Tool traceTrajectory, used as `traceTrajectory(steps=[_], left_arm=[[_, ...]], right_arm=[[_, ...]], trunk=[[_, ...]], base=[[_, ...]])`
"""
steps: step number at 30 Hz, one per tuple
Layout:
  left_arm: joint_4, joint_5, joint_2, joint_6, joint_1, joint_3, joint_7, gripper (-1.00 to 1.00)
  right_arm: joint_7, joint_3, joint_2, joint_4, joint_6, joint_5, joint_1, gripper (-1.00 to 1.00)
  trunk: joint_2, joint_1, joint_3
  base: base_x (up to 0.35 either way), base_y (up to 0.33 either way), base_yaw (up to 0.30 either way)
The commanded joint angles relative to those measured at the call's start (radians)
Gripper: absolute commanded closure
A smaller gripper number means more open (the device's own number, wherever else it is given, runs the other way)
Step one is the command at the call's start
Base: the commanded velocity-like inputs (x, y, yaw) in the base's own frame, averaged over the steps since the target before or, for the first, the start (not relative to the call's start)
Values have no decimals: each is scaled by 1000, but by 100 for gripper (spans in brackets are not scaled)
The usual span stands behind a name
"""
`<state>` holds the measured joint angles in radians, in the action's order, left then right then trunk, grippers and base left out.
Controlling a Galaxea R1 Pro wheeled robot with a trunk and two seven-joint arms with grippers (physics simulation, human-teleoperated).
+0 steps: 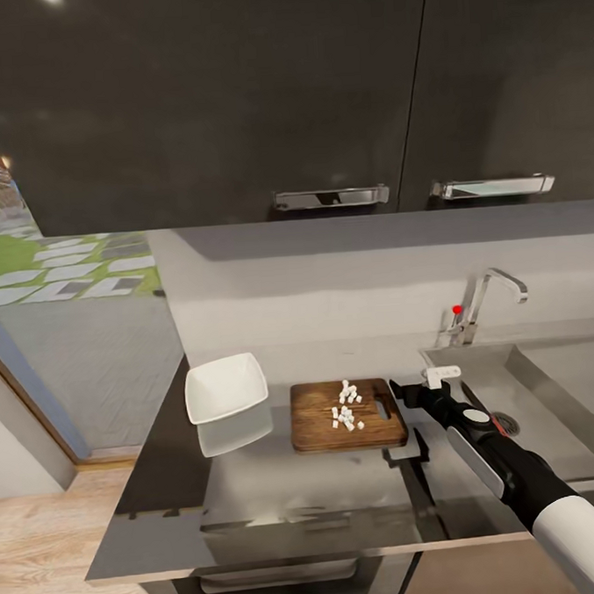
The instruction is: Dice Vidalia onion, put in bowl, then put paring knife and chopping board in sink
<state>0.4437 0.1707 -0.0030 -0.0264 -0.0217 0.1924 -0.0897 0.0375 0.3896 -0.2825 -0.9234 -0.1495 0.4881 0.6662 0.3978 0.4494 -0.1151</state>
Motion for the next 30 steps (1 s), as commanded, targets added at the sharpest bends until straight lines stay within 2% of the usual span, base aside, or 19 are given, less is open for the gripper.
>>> traceTrajectory(steps=[1,18,30], left_arm=[[0,10,0,-3,0,9,-7,-100],[0,10,0,-3,0,9,-7,-100],[0,10,1,-3,0,9,-8,-100]], right_arm=[[4,3,-1,-2,-4,8,1,-100],[4,3,0,-2,-5,9,1,-100],[4,5,2,-2,-6,9,1,-100]], trunk=[[2,1,-3],[2,1,-21],[2,1,-36]], base=[[0,0,-27],[0,1,-115],[0,153,-110]])
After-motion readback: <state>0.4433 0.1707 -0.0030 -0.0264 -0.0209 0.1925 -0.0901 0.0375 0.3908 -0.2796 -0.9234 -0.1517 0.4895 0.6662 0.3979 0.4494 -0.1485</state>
